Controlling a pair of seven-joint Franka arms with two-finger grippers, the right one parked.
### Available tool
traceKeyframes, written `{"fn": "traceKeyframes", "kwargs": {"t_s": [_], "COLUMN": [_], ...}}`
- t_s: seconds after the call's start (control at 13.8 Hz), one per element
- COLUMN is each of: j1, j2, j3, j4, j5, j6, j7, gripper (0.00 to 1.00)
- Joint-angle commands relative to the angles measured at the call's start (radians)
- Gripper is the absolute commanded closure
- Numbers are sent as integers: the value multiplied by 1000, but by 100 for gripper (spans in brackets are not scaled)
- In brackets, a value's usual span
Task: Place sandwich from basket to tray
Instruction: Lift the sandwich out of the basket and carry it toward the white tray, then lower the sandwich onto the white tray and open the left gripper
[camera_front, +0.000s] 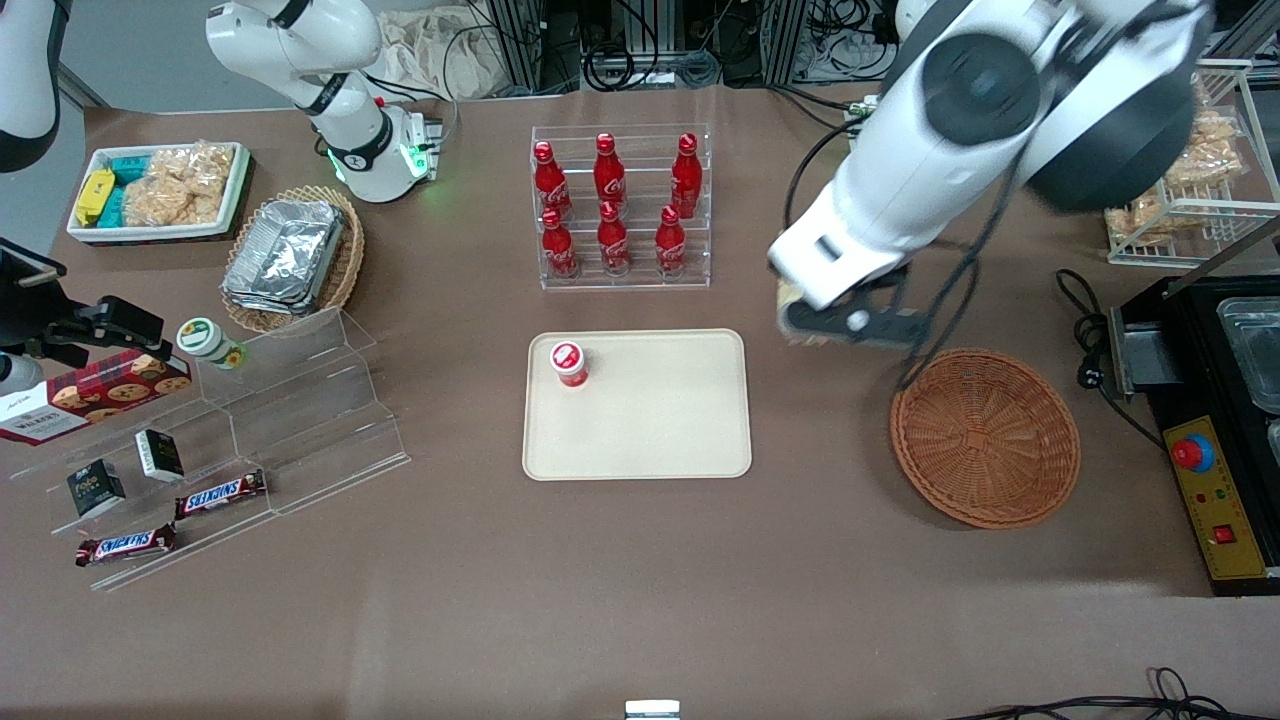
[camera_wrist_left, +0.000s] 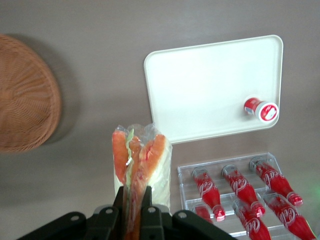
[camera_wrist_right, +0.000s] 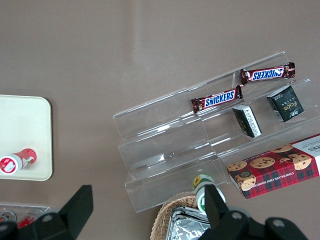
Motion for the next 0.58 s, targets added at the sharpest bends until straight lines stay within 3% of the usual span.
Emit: {"fn": "traceKeyframes", "kwargs": {"t_s": [0.0, 0.29, 0.51], "j1": [-33, -62, -131], "j2": [136, 233, 294], "j3": [-3, 1, 38], "j4": [34, -72, -87], "j5": [62, 165, 228], "j6": [76, 284, 333], "j7": [-7, -125, -261], "gripper": [87, 87, 87]}}
